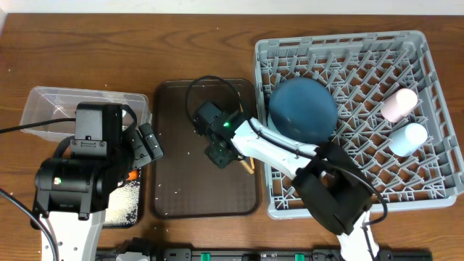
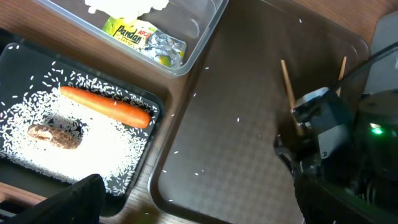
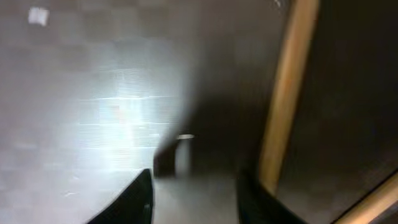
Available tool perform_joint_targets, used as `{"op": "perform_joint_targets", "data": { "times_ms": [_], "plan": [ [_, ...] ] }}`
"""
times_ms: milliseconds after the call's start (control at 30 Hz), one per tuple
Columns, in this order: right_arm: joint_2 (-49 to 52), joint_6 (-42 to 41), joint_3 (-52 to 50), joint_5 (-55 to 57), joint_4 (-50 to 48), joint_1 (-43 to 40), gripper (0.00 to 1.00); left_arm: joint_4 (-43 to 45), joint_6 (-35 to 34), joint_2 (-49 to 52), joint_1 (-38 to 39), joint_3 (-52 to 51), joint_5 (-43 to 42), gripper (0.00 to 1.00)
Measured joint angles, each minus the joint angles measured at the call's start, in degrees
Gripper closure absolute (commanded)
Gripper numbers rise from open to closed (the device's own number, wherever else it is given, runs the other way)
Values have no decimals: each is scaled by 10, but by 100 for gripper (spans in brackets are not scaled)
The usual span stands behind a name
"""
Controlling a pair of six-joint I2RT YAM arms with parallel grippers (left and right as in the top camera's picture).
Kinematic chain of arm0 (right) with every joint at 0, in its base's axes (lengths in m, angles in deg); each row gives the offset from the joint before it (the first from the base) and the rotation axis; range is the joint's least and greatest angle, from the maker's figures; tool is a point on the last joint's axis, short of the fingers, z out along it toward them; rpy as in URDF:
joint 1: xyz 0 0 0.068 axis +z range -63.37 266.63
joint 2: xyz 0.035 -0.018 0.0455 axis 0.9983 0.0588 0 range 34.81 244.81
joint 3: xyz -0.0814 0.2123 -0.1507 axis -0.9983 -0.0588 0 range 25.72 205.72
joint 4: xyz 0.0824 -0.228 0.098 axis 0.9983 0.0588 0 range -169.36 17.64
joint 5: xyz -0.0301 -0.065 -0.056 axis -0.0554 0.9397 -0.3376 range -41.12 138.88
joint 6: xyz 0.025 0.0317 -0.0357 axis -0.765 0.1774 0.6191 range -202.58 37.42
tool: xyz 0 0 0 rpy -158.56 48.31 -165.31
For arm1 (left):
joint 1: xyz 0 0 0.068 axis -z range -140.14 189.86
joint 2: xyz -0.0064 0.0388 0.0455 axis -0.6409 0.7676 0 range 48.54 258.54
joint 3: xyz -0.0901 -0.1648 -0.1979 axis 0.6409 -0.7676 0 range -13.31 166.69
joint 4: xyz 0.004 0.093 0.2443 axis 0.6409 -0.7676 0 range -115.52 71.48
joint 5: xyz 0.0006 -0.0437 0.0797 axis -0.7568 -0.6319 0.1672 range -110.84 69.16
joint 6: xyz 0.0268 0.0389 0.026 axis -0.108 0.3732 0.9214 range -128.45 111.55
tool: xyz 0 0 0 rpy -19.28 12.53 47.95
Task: Sort waste into correct bins and load items into the dishwasher rack
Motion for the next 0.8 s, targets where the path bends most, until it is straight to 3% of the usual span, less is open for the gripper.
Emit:
{"op": "perform_joint_targets", "data": {
  "times_ms": [100,267,333,400,433,600,800],
  "plan": [
    [2,-2,0,5,0,-4,99,0,0,0,0,0,0,2],
    [-1,-4,4,17,12,-3,99,0,0,0,0,0,0,2],
    [-5,-4,4,24,15,-3,98,0,0,0,0,0,0,2],
    [-17,1,4,26,15,-3,78,0,0,0,0,0,0,2],
    [-26,3,4,26,15,-4,72,0,0,0,0,0,0,2],
    [-69,7,11,27,13,-4,69,0,0,0,0,0,0,2],
    [-38,3,12,35,10,-8,70,0,0,0,0,0,0,2]
  ]
}}
